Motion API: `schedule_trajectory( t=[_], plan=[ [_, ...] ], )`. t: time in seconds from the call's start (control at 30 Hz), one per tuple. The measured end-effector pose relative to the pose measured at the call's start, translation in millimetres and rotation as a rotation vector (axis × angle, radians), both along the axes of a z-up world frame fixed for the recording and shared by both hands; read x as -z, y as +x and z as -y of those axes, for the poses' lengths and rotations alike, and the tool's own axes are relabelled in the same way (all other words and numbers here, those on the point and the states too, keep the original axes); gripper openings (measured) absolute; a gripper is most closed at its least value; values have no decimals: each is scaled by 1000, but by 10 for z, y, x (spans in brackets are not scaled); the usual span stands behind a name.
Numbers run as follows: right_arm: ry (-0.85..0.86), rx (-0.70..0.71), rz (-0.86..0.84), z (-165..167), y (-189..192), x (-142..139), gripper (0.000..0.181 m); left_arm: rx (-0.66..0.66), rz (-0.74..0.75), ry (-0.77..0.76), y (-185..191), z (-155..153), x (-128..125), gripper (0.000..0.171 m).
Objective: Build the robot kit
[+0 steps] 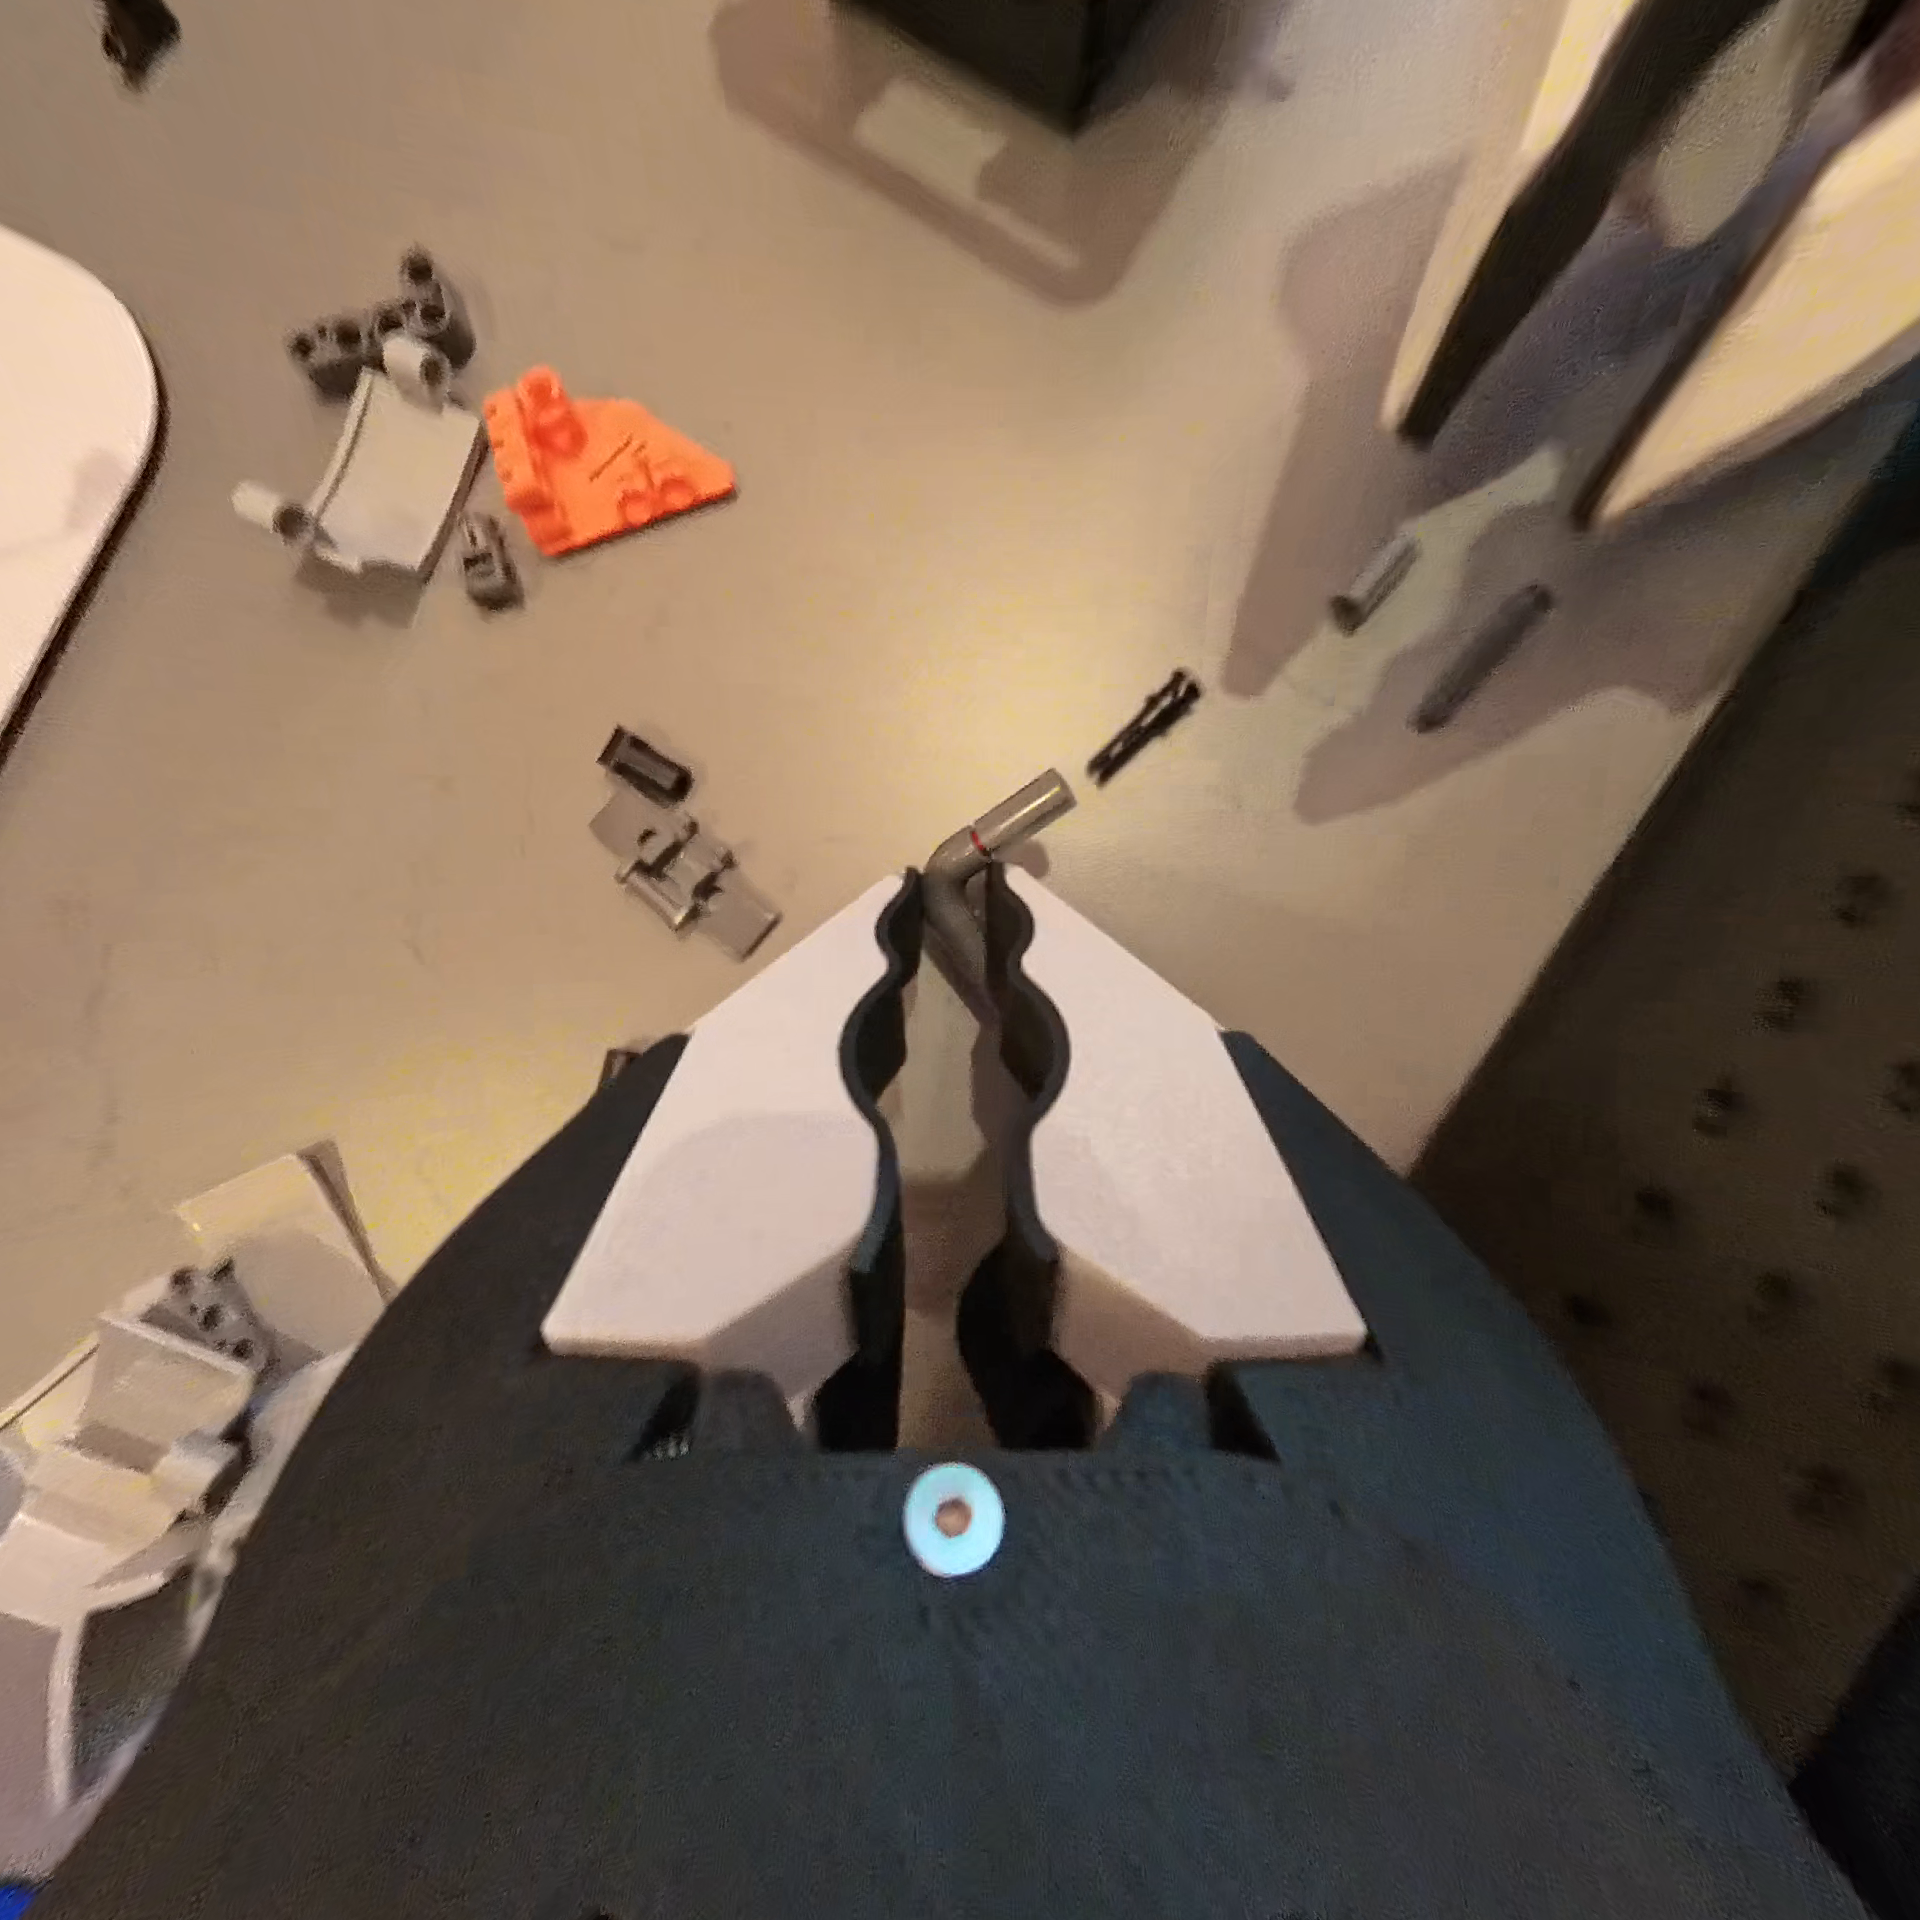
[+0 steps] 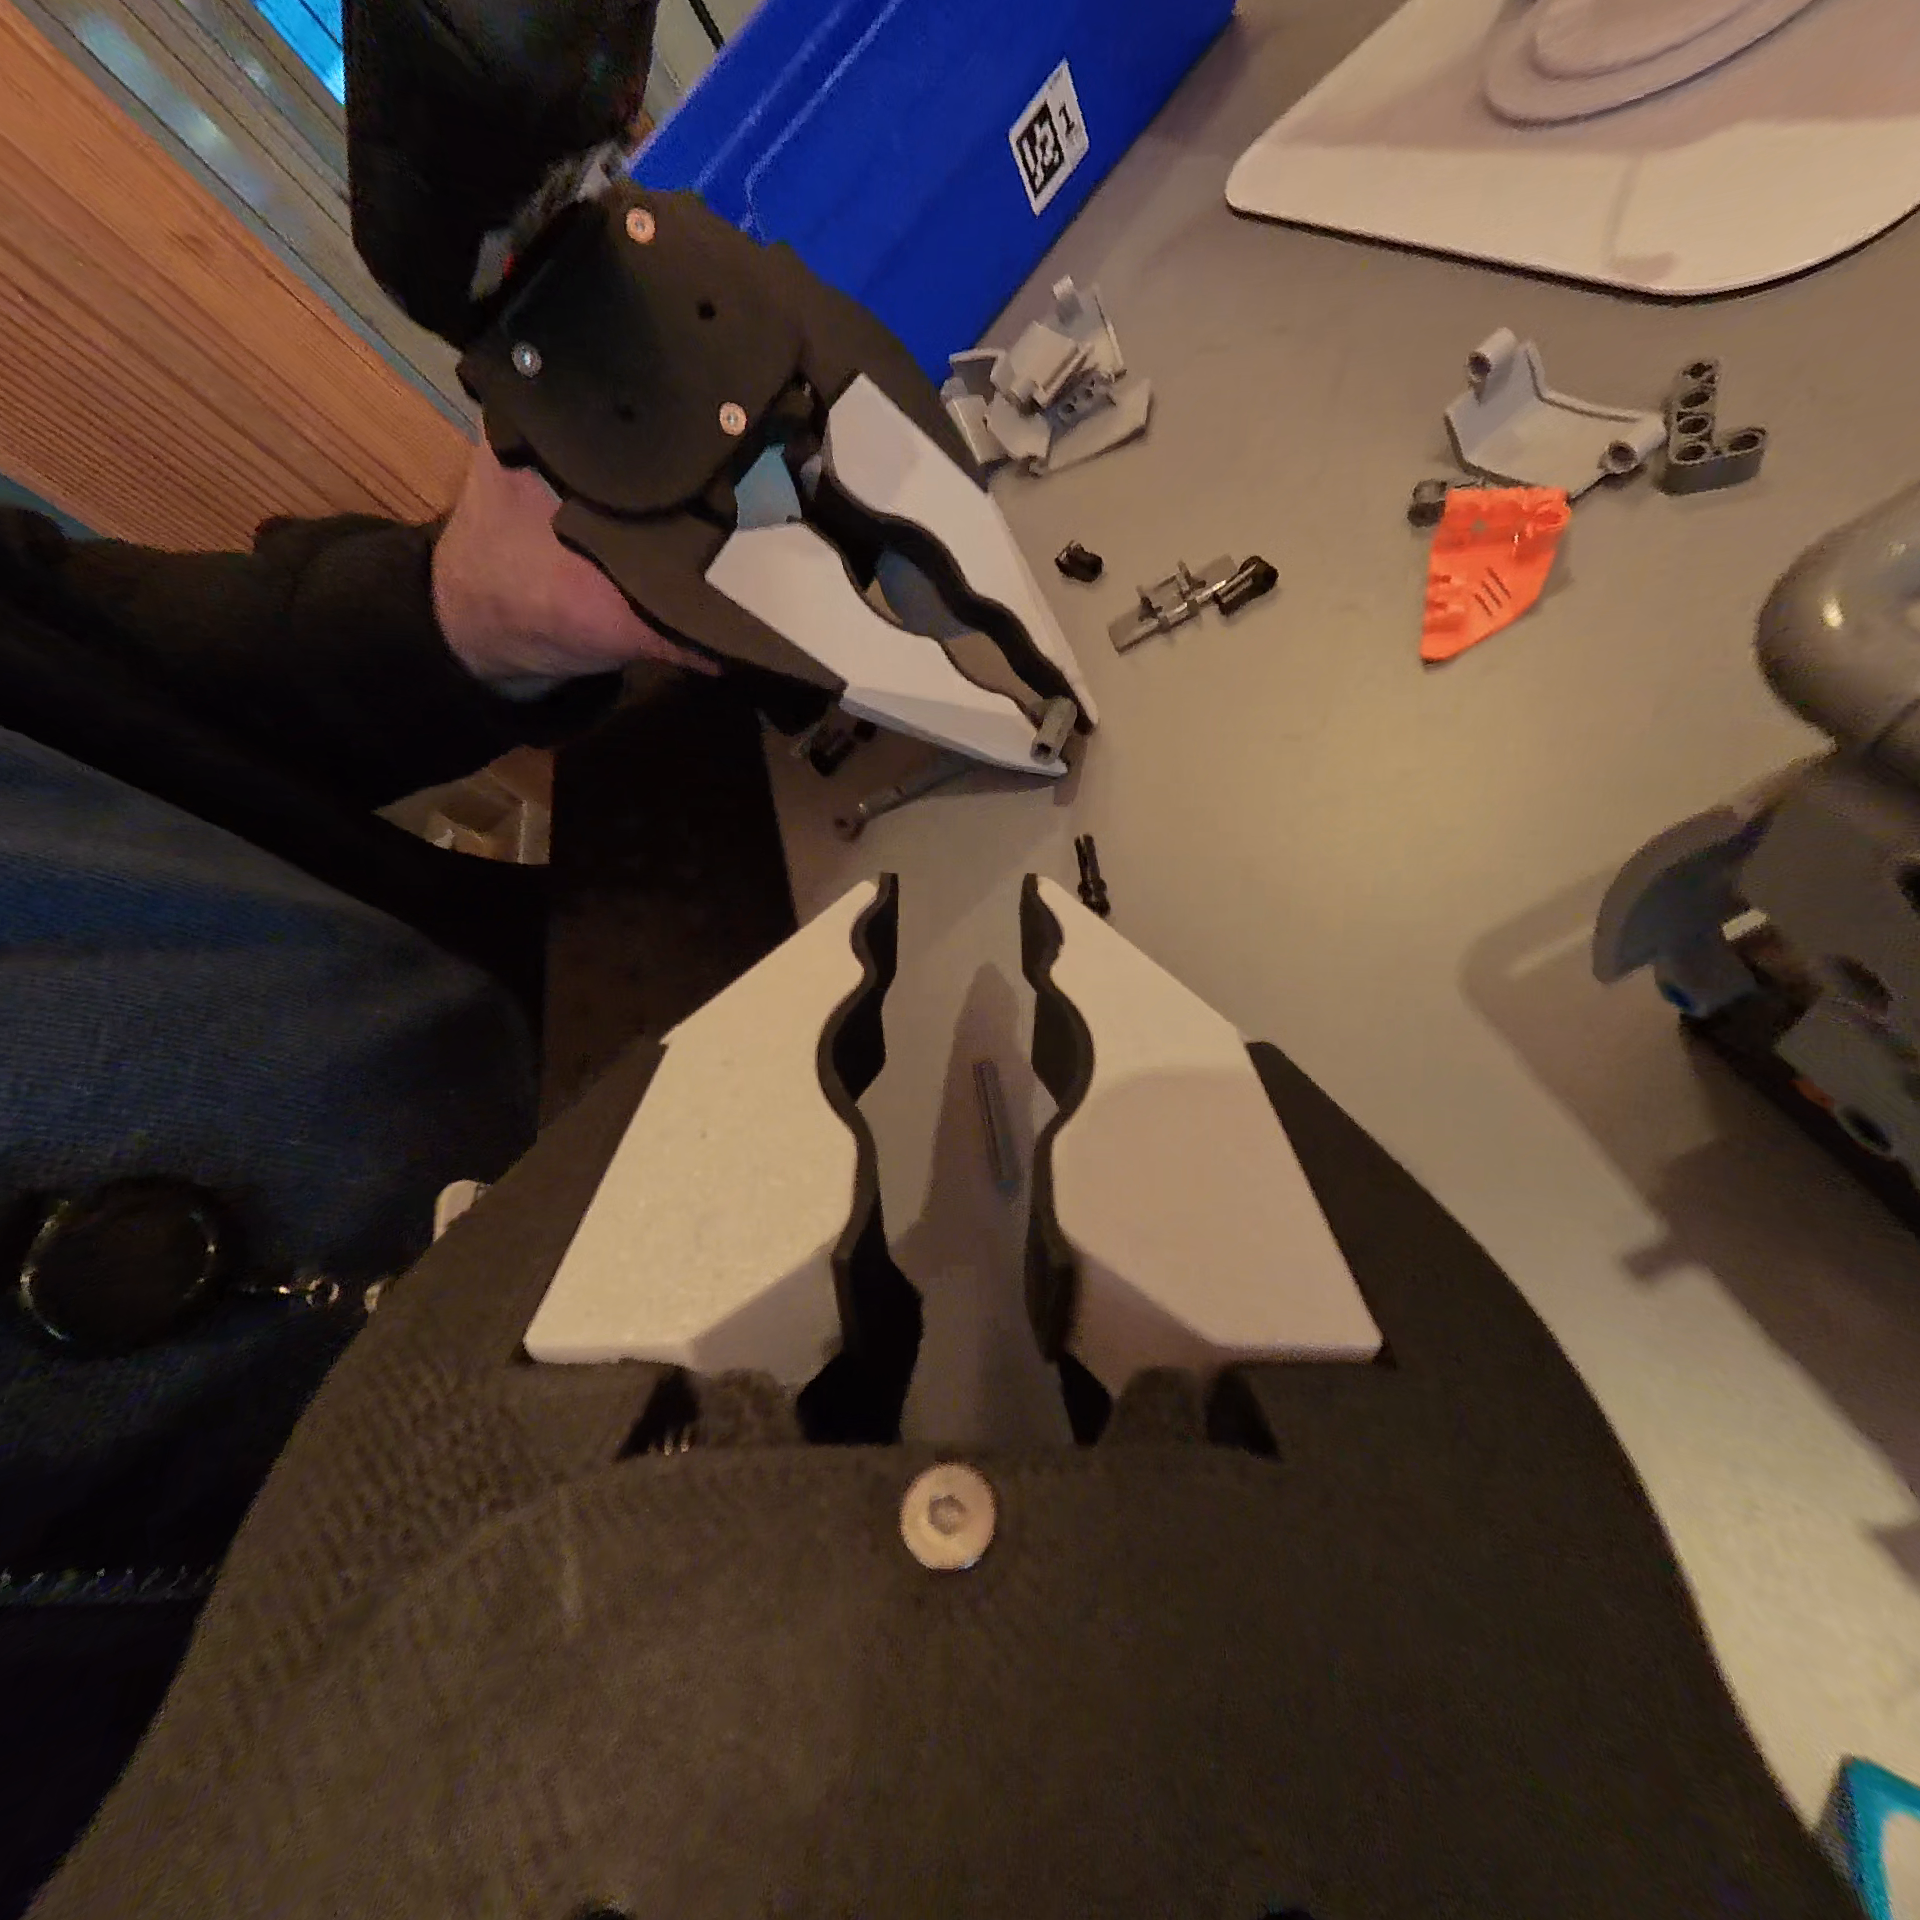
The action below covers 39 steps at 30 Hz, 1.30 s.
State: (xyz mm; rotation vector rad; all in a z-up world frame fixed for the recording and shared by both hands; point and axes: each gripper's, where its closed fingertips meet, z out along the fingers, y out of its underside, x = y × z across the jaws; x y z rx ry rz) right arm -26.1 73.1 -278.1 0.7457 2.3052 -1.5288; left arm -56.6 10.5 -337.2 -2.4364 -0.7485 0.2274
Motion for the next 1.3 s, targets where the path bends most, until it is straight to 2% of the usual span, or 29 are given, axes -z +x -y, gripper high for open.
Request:
schedule_trajectory(
  t=[0.07, 0.13, 0.23, 0.3, 0.43, 0.57, 0.77, 0.9, 1.0, 1.3],
  plan=[
    [48, -5, -39, -33, 13, 40, 20, 3, 21, 45, -2, -40, -6, 11],
    [94, -5, -70, -80, 17, 73, 21, -11, 22, 39, -35, 6, -30, 24],
    [135, 5, -107, -176, 10, 76, 21, -10, 22, 100, -31, 44, -179, 30],
    [163, 0, -125, -250, 17, 71, 17, -36, -19, 97, -68, 170, -292, 31],
    [252, -51, -159, -316, 106, 138, 17, -114, 2, 164, -26, 464, -519, 31],
    [307, -122, -185, -246, 219, 244, 20, -151, 60, 155, 207, 716, -529, 28],
    [317, -238, -281, 267, 345, 236, 22, -270, 59, 56, 497, 1128, -447, 22],
    [242, -307, -267, 691, 444, 191, 23, -313, 67, 45, 692, 1282, -430, 19],
    [276, -343, -314, 914, 463, 263, 24, -284, 84, -25, 827, 1369, -329, 20],
    [283, -366, -301, 1488, 553, 313, 19, -187, 109, -6, 841, 1357, -173, 19]
  ],
)
